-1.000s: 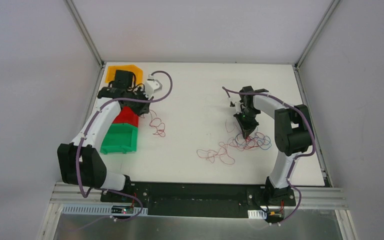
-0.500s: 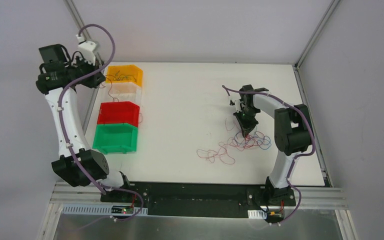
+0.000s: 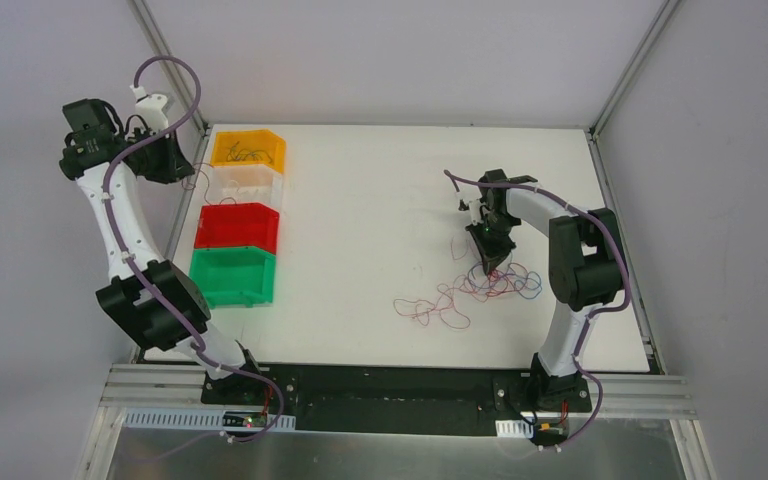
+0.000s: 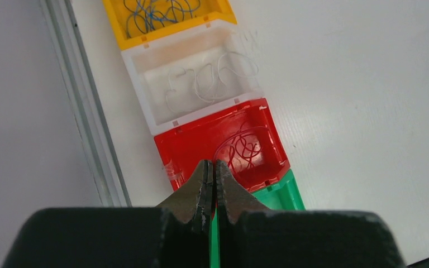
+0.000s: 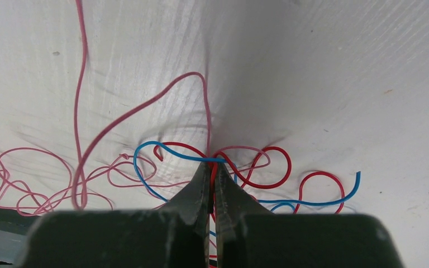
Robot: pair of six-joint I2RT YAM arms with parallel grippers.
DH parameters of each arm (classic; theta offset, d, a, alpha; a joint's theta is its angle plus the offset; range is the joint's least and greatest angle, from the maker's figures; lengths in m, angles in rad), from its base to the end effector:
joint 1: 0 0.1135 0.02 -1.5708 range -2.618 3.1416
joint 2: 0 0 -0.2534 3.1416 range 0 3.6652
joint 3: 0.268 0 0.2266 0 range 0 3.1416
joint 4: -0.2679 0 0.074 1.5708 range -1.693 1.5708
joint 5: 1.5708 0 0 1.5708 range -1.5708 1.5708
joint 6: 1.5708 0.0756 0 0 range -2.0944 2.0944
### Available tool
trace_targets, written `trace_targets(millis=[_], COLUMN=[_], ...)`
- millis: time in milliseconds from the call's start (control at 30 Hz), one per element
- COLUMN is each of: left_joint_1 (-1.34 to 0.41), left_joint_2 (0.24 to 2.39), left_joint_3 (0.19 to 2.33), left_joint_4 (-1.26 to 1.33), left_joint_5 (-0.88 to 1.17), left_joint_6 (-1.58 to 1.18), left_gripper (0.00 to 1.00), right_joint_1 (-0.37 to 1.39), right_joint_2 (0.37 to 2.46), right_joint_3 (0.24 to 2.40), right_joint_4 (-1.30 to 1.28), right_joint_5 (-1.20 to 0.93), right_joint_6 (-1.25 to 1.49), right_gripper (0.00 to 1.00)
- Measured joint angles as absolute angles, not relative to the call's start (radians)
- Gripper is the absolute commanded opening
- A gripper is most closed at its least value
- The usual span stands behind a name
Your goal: Untangle the cables
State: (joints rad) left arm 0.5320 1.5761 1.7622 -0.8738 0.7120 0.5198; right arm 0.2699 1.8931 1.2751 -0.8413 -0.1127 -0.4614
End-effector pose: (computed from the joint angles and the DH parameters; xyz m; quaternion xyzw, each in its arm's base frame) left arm 0.3063 0.1230 0.3830 0.1438 0.8483 -0.0714 0.5046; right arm 0.3155 0.0961 0.1280 -0.3594 0.9298 0.0506 0.0608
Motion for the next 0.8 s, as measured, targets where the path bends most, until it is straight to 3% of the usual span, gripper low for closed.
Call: trace_targets(millis=[167,233,433,533,667,800], left_joint_1=[0.53,0.522,0.476,0.472,0.441,0.256], left_joint_2=[1.617,1.618,1.621,1.621,1.6,1.527], left_joint_3=[1.684,1.621,1.507,1.501,1.468,1.372], left_joint_4=[-0.871,-0.869,-0.873,-0.872,-0.856,-0.834], left_joint_5=[0.703,0.688,0.645,0.646,0.692,0.757], left_joint_6=[0.545,0.564,0.601,0.601,0.593,0.556], left_gripper=[0.02,0.22,0.59,0.66,0.67,0.67], right_joint_1=[0.27,0.27,0.268,0.265,0.266,0.273], right_joint_2=[1.893,1.893,1.893,1.893,1.894,1.935], right_joint_3=[1.28,1.288,1.308,1.325,1.389,1.525], right_joint_4=[-0.848,-0.853,-0.876,-0.902,-0.93,-0.915], right_joint_5=[-0.138,-0.154,-0.234,-0.303,-0.418,-0.529], right_joint_6=[-0.463,-0.464,-0.475,-0.488,-0.487,-0.419], right_gripper=[0.0,0.0,0.0,0.0,0.0,0.0])
